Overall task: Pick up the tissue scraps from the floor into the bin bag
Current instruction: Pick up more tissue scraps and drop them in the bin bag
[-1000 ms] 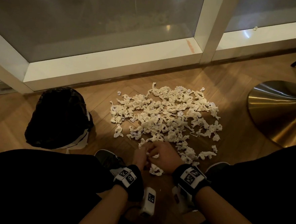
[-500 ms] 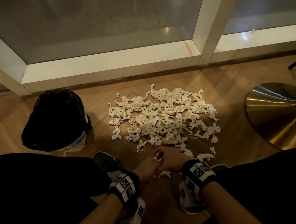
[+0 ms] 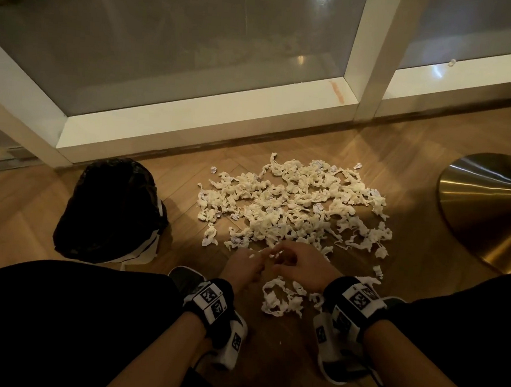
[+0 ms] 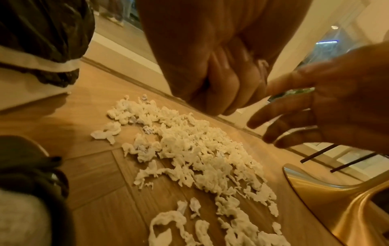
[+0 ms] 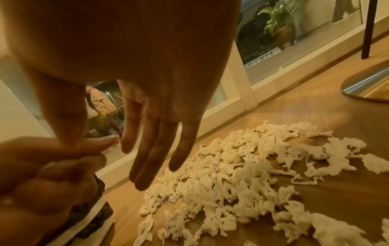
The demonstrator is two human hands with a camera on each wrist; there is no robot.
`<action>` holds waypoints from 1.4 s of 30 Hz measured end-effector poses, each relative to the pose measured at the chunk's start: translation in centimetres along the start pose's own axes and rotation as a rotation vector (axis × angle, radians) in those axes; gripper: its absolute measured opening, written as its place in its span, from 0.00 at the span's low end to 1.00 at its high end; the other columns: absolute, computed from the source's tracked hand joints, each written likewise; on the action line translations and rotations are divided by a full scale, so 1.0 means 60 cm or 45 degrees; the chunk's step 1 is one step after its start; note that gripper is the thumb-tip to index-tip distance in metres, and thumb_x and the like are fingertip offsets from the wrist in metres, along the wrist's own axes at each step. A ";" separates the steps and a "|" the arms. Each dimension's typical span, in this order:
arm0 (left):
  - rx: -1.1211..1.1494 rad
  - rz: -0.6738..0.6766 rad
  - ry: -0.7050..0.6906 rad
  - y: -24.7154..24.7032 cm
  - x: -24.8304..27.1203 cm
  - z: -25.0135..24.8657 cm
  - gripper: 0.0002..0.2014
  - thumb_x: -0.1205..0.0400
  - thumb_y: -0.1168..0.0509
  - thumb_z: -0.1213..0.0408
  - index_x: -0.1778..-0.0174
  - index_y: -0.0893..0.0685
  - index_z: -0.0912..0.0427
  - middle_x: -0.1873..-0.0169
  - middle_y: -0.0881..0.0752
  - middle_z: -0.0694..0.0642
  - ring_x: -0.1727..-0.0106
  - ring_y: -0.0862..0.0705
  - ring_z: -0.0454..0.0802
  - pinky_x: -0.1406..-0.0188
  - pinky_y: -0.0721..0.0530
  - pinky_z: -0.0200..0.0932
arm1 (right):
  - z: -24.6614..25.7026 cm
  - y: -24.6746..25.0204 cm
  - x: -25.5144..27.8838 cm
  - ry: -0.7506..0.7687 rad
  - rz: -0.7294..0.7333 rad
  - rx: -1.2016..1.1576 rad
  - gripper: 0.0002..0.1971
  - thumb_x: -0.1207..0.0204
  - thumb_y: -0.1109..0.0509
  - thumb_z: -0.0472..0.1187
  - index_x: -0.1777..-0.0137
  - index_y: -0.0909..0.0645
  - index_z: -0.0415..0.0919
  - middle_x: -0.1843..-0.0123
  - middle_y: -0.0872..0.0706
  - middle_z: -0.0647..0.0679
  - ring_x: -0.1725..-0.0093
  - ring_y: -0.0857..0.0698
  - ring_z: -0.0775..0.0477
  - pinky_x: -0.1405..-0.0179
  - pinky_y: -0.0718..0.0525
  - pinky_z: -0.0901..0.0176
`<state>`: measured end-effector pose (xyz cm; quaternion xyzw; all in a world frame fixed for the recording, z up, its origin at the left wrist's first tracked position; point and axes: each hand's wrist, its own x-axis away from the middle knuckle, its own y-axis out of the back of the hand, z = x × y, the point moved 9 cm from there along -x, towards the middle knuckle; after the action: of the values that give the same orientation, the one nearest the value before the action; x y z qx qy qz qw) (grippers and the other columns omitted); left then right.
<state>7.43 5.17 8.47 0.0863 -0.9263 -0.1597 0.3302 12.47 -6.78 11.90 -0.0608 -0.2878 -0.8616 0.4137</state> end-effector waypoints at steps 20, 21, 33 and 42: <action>0.318 -0.272 -0.083 0.121 -0.018 -0.012 0.24 0.15 0.38 0.56 0.79 0.32 0.55 0.84 0.33 0.48 0.84 0.37 0.43 0.80 0.38 0.34 | -0.041 -0.023 -0.011 -0.102 -0.081 0.045 0.08 0.19 0.34 0.44 0.48 0.16 0.41 0.57 0.12 0.49 0.59 0.13 0.54 0.55 0.14 0.62; 0.323 -0.283 -0.086 0.125 -0.016 -0.014 0.25 0.14 0.41 0.54 0.79 0.33 0.54 0.84 0.34 0.48 0.84 0.38 0.43 0.81 0.39 0.33 | -0.049 -0.028 -0.012 -0.122 -0.066 0.100 0.08 0.19 0.34 0.43 0.48 0.16 0.40 0.56 0.12 0.49 0.59 0.13 0.54 0.55 0.14 0.62; 0.693 -0.353 0.021 0.327 -0.027 -0.010 0.15 0.19 0.44 0.59 0.72 0.25 0.59 0.79 0.27 0.55 0.83 0.30 0.49 0.78 0.38 0.36 | -0.139 -0.076 0.001 -0.448 0.187 0.219 0.05 0.18 0.35 0.44 0.54 0.19 0.48 0.52 0.14 0.53 0.60 0.14 0.55 0.57 0.13 0.61; 0.224 -0.619 0.160 0.563 0.010 0.034 0.07 0.16 0.39 0.68 0.43 0.25 0.59 0.48 0.23 0.61 0.49 0.21 0.60 0.65 0.16 0.50 | -0.163 -0.107 0.001 -0.572 0.277 0.203 0.12 0.18 0.36 0.46 0.42 0.18 0.41 0.45 0.15 0.49 0.56 0.15 0.57 0.64 0.19 0.72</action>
<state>3.83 37.07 19.24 0.3443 -0.8665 -0.1474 0.3301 8.91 -9.03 0.97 -0.2486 -0.4313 -0.7515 0.4330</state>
